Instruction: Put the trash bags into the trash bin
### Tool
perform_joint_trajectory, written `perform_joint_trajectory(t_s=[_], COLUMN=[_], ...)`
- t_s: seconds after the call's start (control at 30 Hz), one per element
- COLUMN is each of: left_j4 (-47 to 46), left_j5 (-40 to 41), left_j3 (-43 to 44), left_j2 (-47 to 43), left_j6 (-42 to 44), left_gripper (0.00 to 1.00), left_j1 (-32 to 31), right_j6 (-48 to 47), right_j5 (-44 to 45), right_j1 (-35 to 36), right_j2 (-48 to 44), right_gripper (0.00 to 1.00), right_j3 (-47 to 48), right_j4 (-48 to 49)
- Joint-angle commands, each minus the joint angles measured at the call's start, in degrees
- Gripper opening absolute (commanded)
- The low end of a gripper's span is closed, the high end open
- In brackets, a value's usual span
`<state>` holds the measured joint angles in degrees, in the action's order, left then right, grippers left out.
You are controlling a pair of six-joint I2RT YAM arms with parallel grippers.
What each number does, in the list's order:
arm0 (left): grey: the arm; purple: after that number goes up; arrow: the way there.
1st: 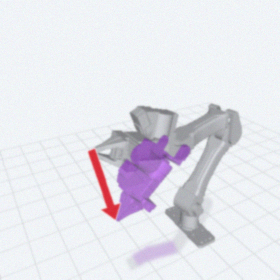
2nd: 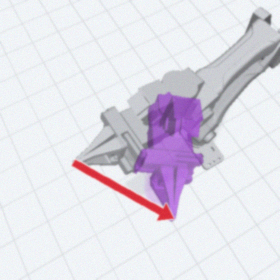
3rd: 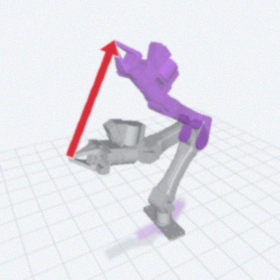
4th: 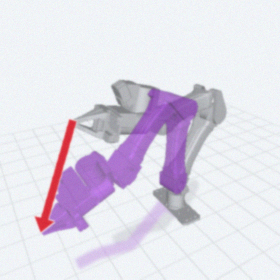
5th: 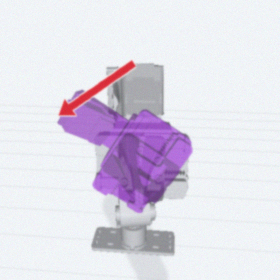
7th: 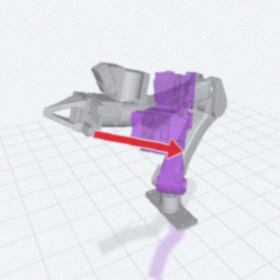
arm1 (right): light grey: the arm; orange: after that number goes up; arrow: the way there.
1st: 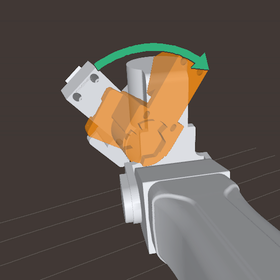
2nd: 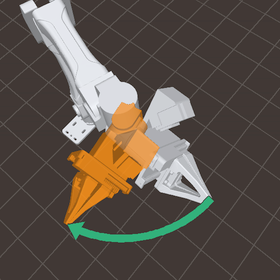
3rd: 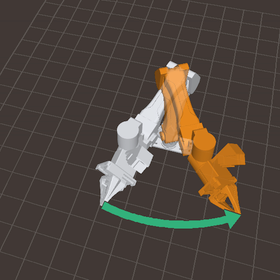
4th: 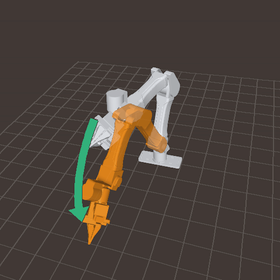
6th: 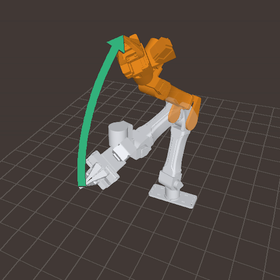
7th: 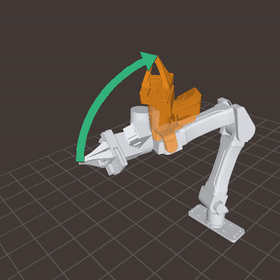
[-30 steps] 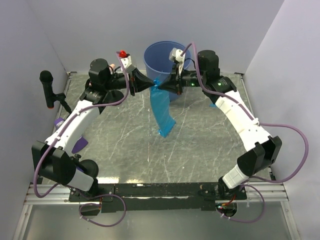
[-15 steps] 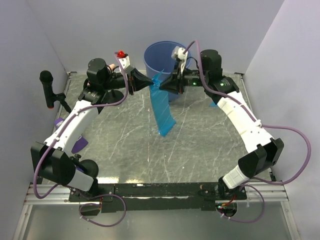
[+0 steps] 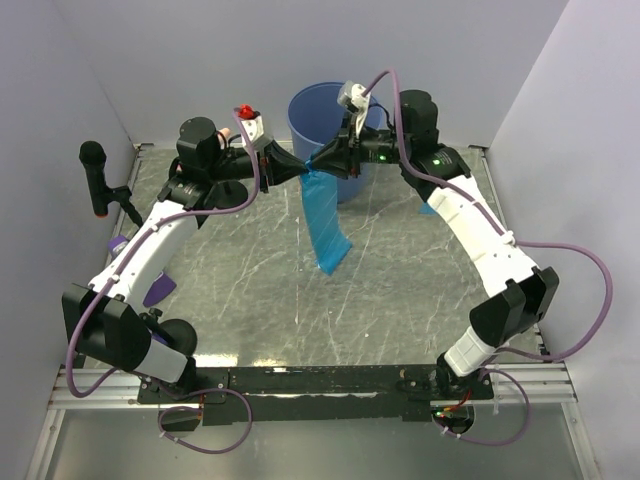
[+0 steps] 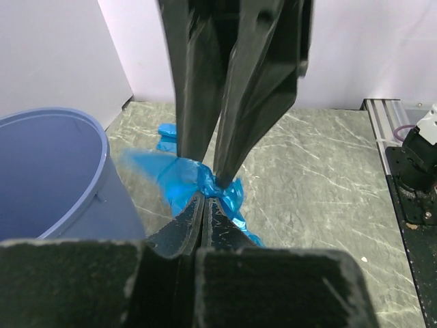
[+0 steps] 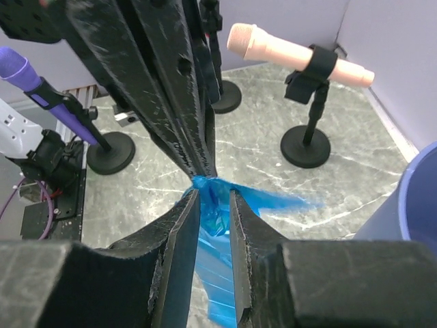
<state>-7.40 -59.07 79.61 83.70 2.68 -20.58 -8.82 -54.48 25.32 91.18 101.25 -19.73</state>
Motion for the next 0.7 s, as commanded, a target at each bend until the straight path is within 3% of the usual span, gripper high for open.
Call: perform_joint_trajectory(t_s=[0.0, 0.1, 0.23, 0.43, 0.67], left_j4=[-1.0, -1.3, -1.4, -8.2, -5.0], left_j5=[-1.5, -1.5, -1.2, 0.8, 0.7], left_j3=[1.2, 1.1, 1.0, -0.8, -0.6], left_j2=[-2.1, -2.2, -2.3, -3.5, -3.8], left_j6=[0.9, 0.8, 0.5, -6.8, -5.2], left_gripper=[0.01, 0.01, 0.01, 0.01, 0.01], left_j1=[-0.3, -0.3, -0.3, 0.7, 1.0], right_j6=[0.0, -0.2, -1.2, -6.0, -6.1], right_j5=[-1.0, -1.1, -2.6, 0.6, 5.2], right_j1=[0.9, 1.3, 1.4, 1.2, -0.4], right_j2=[0.8, 1.0, 1.0, -0.6, -2.8], right_gripper=[0.31, 0.31, 0.0, 0.0, 0.0], right_j3=[3.0, 2.9, 2.7, 0.4, -2.8], right_j4=[1.3, 1.1, 0.9, -3.5, -3.6])
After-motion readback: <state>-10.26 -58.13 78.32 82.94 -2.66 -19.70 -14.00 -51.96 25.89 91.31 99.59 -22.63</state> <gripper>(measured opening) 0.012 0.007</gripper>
